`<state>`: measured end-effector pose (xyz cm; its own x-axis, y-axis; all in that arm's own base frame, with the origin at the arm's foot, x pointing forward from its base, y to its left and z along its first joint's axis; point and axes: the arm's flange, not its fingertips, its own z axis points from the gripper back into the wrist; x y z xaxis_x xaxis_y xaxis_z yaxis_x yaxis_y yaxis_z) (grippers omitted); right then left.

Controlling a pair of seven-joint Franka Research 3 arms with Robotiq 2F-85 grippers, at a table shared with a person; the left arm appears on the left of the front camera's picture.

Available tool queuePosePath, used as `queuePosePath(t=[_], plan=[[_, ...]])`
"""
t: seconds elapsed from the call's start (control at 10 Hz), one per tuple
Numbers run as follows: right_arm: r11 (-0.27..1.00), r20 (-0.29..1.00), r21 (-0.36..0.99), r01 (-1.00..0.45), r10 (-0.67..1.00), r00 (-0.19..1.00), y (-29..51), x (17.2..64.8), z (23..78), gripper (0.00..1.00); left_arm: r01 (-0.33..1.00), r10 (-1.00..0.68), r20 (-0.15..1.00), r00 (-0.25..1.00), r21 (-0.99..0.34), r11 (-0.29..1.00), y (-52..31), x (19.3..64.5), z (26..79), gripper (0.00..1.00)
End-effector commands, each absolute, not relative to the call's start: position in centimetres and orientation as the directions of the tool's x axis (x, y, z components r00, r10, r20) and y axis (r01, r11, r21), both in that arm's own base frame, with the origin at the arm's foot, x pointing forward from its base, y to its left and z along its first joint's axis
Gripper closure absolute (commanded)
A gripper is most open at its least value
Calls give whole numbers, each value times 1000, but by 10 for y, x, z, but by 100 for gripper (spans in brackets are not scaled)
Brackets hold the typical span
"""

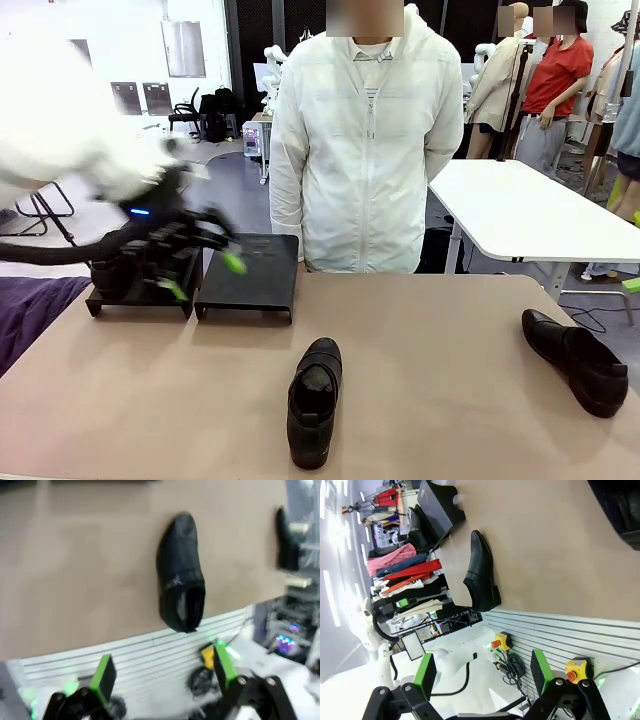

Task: Organize the shoes by placing them on the stand.
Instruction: Place the Shoe from the middle of the table onto the Shoes Stand.

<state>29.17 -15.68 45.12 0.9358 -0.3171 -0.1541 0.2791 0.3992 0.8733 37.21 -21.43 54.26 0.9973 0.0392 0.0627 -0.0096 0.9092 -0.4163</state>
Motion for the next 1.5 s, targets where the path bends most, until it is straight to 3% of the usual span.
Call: queuePosePath(t=[0.0, 0.2, 0.3, 0.4, 0.5, 0.8, 1.2, 1.4], plan=[[408, -139, 875, 259, -302, 943, -161, 292, 454, 0, 104, -92, 80, 993, -156, 982, -305, 406, 534, 0], [408, -139, 875, 259, -302, 943, -161, 292, 454, 0, 175, -174, 128, 976, 7, 985, -385, 384, 497, 0], [408, -139, 875, 259, -302, 943, -161, 292, 454, 0, 173, -172, 156, 973, 8, 985, -401, 375, 480, 0], [408, -139, 875, 259, -302, 943, -161, 292, 454, 0, 79, -68, 223, 972, -40, 996, -406, 377, 473, 0], [408, -139, 875, 259, -302, 943, -161, 292, 454, 0, 214, -209, 115, 971, -28, 976, -399, 360, 483, 0], [408, -139, 875, 259, -302, 943, -161, 292, 454, 0, 214, -209, 115, 971, -28, 976, -399, 360, 483, 0], [408, -139, 875, 259, -302, 943, -161, 292, 454, 0, 100, -89, 206, 975, -45, 994, -422, 336, 429, 0], [408, -139, 875, 259, -302, 943, -161, 292, 454, 0, 86, -73, 186, 980, -60, 994, -422, 321, 410, 0]])
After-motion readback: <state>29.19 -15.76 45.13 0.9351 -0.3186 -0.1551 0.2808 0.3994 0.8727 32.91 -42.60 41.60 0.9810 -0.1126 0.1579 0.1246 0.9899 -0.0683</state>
